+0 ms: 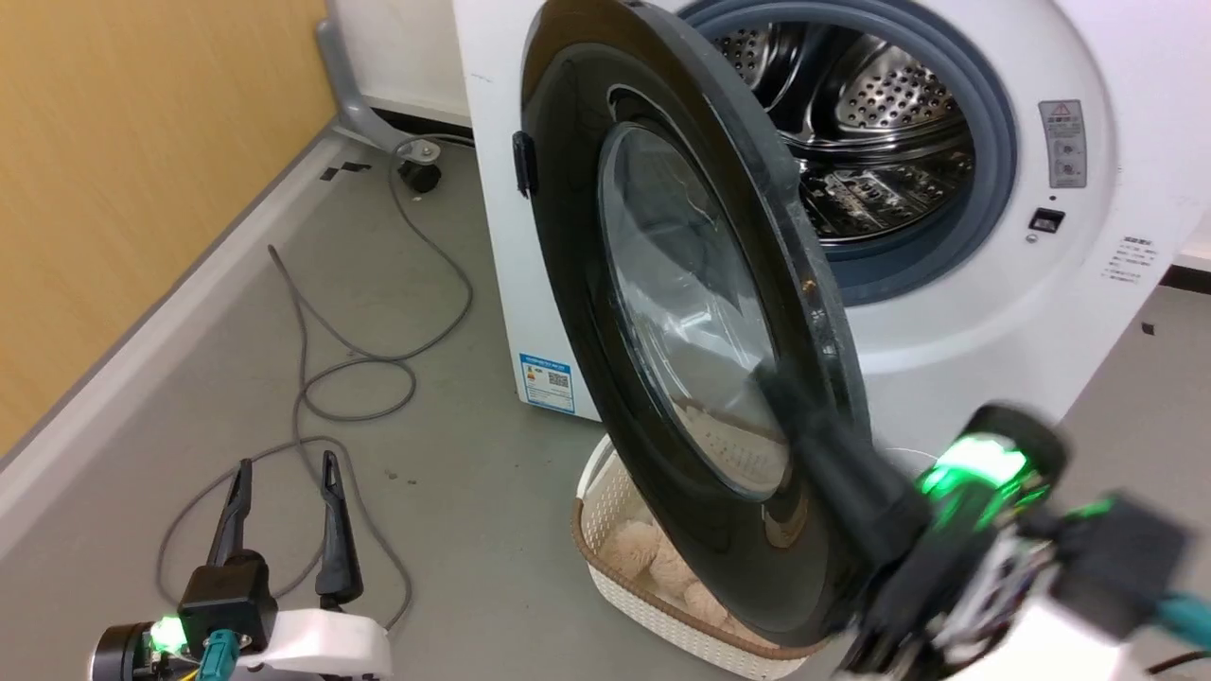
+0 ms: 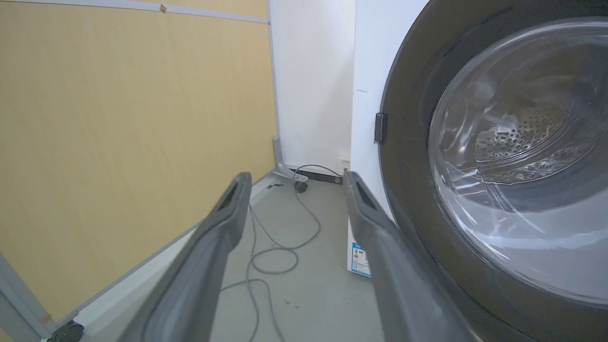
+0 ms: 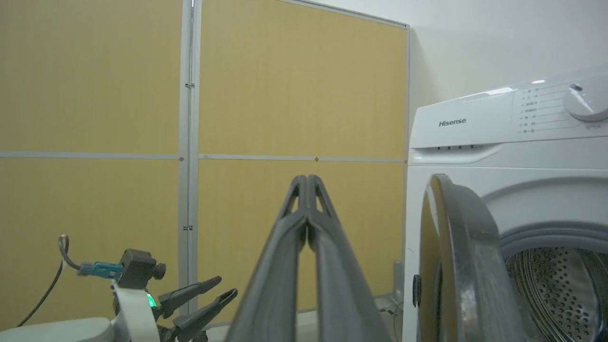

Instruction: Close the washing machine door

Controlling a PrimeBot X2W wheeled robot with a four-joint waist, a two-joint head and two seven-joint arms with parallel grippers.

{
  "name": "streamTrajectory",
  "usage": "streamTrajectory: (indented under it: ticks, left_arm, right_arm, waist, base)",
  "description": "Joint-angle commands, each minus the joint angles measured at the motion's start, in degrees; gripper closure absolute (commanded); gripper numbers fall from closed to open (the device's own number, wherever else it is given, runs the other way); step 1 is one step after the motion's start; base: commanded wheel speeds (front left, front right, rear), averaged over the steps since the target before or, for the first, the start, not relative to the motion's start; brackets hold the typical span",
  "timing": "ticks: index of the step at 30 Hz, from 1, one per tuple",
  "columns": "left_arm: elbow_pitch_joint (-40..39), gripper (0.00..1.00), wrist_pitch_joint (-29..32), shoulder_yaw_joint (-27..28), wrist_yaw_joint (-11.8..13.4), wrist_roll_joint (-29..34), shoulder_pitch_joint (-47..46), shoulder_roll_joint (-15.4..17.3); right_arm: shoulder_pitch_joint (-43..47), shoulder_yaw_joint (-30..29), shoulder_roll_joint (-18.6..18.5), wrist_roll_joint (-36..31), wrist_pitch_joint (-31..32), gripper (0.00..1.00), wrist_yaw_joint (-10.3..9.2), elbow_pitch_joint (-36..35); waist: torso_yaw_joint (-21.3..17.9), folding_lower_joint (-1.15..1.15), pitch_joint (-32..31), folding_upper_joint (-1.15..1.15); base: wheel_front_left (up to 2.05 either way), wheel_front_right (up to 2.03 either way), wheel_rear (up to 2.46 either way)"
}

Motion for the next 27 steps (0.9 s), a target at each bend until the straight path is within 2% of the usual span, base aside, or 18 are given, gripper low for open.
streamTrajectory:
  ticks: [1, 2, 6, 12, 17, 27]
  left_arm:
    - [0.1, 0.00, -0.2, 0.5, -0.5, 0.7, 0.9, -0.5]
    - [0.1, 0.00, -0.2, 0.9, -0.9, 1.1, 1.0, -0.9]
    - [0.0, 0.00, -0.2, 1.7, -1.4, 2.0, 1.1, -1.7]
    - [-0.1, 0.00, -0.2, 2.7, -2.1, 3.2, 1.2, -2.4]
    - [-0.7, 0.00, -0.2, 3.4, -2.2, 3.9, 1.0, -3.1]
    - [-0.9, 0.00, -0.2, 2.9, -3.1, 5.0, -0.3, -4.4]
  right_arm:
    - [-0.4, 3.1, -1.8, 0.6, -0.2, 1.00, 0.05, 1.7]
    - [-0.3, 6.6, -3.6, 0.5, -0.2, 1.00, 0.05, 3.8]
    - [0.2, 12.6, -5.9, 0.1, -0.2, 1.00, 0.05, 8.1]
    - [1.3, 15.8, -7.4, -1.6, -0.2, 1.00, 0.05, 15.7]
    - [2.2, 13.0, -6.7, -4.3, -0.2, 1.00, 0.05, 22.0]
    - [2.9, 2.1, -2.4, -7.5, -0.2, 1.00, 0.05, 28.7]
  waist:
    - [-0.3, 0.00, 0.0, 0.00]
    - [-0.7, 0.00, 0.0, 0.00]
    - [-1.7, 0.00, 0.0, 0.00]
    - [-3.3, 0.00, 0.4, 0.00]
    - [-4.7, 0.00, 1.0, 0.00]
    - [-5.6, 0.00, 2.8, 0.00]
  base:
    - [0.00, 0.00, 0.00]
    - [0.00, 0.00, 0.00]
    - [0.00, 0.00, 0.00]
    - [0.00, 0.00, 0.00]
    - [0.00, 0.00, 0.00]
    - [0.00, 0.00, 0.00]
